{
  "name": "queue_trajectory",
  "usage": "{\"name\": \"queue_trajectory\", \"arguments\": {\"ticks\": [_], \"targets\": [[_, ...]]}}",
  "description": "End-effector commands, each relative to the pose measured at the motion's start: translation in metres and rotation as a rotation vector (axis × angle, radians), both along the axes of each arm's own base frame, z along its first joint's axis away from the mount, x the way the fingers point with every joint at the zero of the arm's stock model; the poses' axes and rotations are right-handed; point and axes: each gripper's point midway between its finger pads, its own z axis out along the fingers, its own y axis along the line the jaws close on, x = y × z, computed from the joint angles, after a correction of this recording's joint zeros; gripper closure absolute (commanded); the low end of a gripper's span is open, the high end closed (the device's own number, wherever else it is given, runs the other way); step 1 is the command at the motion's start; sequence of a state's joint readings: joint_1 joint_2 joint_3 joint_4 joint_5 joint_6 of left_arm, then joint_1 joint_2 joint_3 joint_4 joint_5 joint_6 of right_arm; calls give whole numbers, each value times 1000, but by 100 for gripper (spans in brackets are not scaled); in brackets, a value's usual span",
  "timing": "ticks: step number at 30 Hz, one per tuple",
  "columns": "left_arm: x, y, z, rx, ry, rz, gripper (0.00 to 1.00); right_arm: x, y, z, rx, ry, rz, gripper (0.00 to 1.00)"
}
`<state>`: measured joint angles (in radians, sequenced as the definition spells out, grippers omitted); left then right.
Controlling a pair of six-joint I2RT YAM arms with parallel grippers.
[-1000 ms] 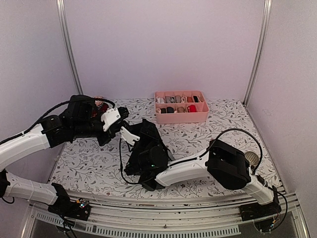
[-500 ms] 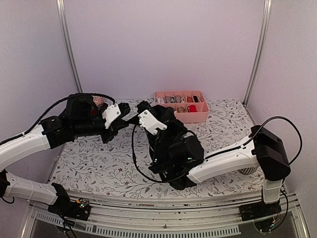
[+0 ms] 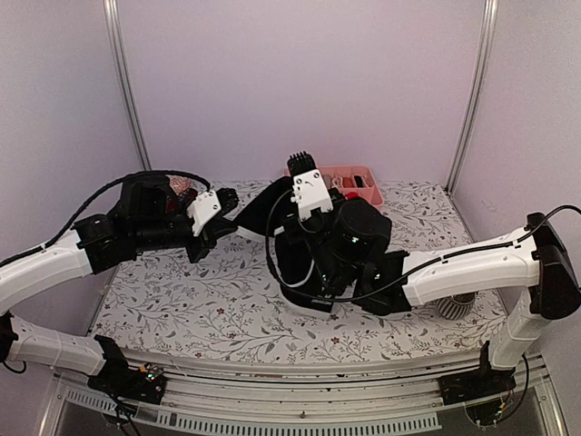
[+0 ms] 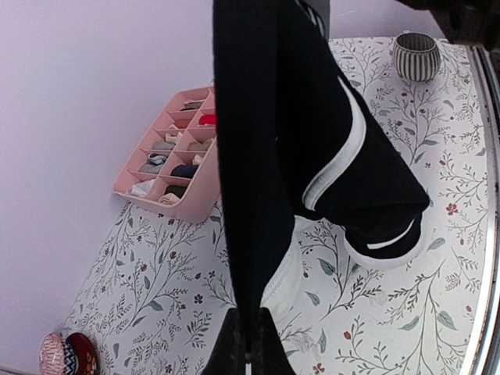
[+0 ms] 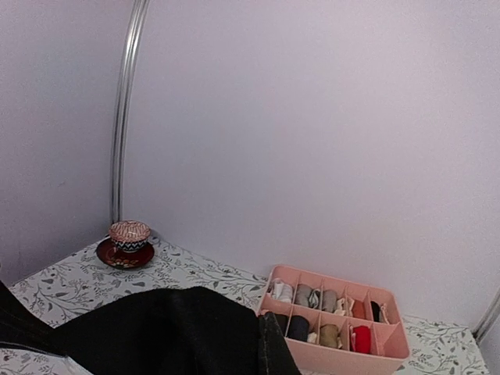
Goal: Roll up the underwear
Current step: Flatten out the underwear at the center of the board.
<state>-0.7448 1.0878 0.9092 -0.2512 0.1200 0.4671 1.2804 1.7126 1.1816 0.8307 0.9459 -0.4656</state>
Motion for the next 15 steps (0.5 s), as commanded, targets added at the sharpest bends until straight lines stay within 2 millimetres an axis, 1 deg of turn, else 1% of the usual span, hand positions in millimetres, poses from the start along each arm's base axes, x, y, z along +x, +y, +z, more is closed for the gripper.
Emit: {"name": "queue_trajectory", "arguments": {"ticks": [1, 4, 7, 11, 15], "targets": [[-5, 6, -1, 9, -9, -2, 100, -13, 35, -56, 21, 237, 263, 99], [-5, 9, 1, 10, -16, -2, 100, -25, 43, -76, -33, 326, 356, 100], [-6, 13, 5, 12, -20, 4, 100, -36, 47, -88, -50, 409, 425, 100], [-7, 19, 9, 25, -28, 18, 100, -46, 46, -98, -91, 476, 470, 100], [-11, 28, 12, 37, -32, 39, 100, -55, 38, -96, -99, 524, 501, 99]]}}
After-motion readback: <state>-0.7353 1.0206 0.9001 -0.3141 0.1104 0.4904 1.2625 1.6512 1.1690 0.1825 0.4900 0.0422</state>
